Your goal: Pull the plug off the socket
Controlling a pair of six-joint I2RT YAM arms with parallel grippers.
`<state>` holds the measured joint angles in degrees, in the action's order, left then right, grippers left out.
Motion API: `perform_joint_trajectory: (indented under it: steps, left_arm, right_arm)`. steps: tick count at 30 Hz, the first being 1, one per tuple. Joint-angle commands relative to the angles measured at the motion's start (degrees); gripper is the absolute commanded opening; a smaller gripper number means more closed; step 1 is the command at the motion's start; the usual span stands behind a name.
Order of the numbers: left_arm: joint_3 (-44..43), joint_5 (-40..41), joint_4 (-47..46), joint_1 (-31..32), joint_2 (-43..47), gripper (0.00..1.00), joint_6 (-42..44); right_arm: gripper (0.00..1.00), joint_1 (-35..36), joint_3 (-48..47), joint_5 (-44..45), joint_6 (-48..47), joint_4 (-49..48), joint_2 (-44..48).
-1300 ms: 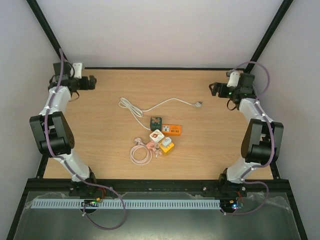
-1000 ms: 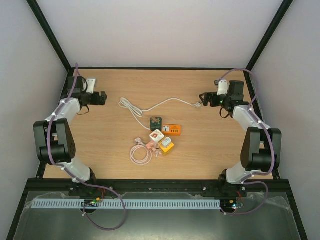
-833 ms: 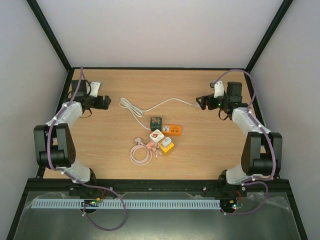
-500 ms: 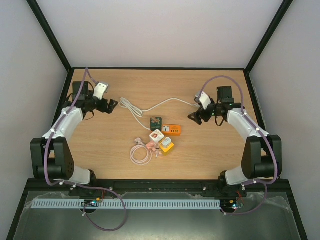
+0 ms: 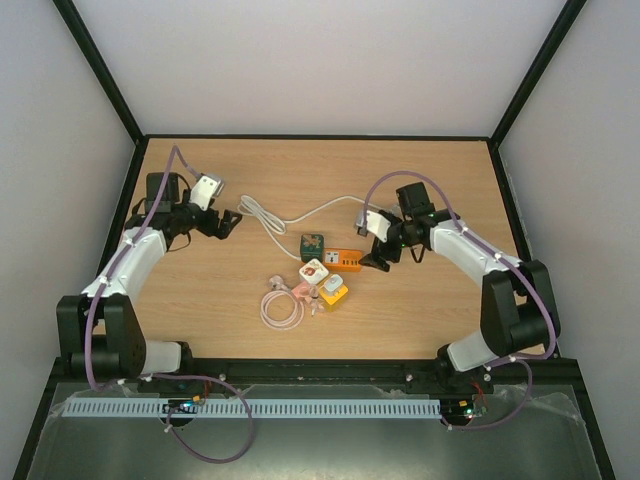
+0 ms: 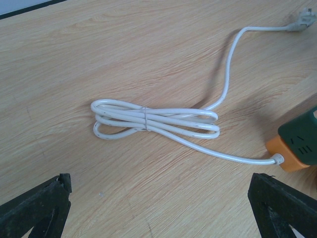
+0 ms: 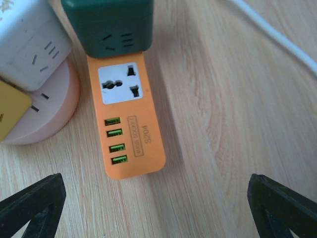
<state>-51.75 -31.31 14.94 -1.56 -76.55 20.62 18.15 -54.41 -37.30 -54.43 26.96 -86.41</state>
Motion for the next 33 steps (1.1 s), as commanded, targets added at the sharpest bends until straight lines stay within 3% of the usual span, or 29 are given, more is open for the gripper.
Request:
perform_joint_trajectory:
  steps: [1,4,17,27,33]
  left_arm:
    - [0.83,-2.34,0.66,0.4,1.59,1.0,1.04]
    - [0.86,-2.78,0.85,0.5,1.66,1.0,1.0]
    - [0.32,-3.47,1.67,0.93,1.63,1.0,1.2]
    - [0.07,-4.1,3.36,1.02,2.1,1.0,3.0]
    - [-0.16,-5.6,4.22,1.19,1.14,1.0,4.45]
  right_arm:
    - [0.98,1.98,0.33,3.47,-3.76,1.06,-2.49]
    - [1.0,3.02,0.0,4.61,-4.54,0.66,-4.21]
    - [0.89,6.17,-0.92,6.72,-5.59,-3.66,-10.7]
    - [0.58,6.9,-3.9,6.41,-2.01,-7.63,-15.37]
    - [0.48,6.9,-7.03,4.52,1.28,-9.47,-17.98]
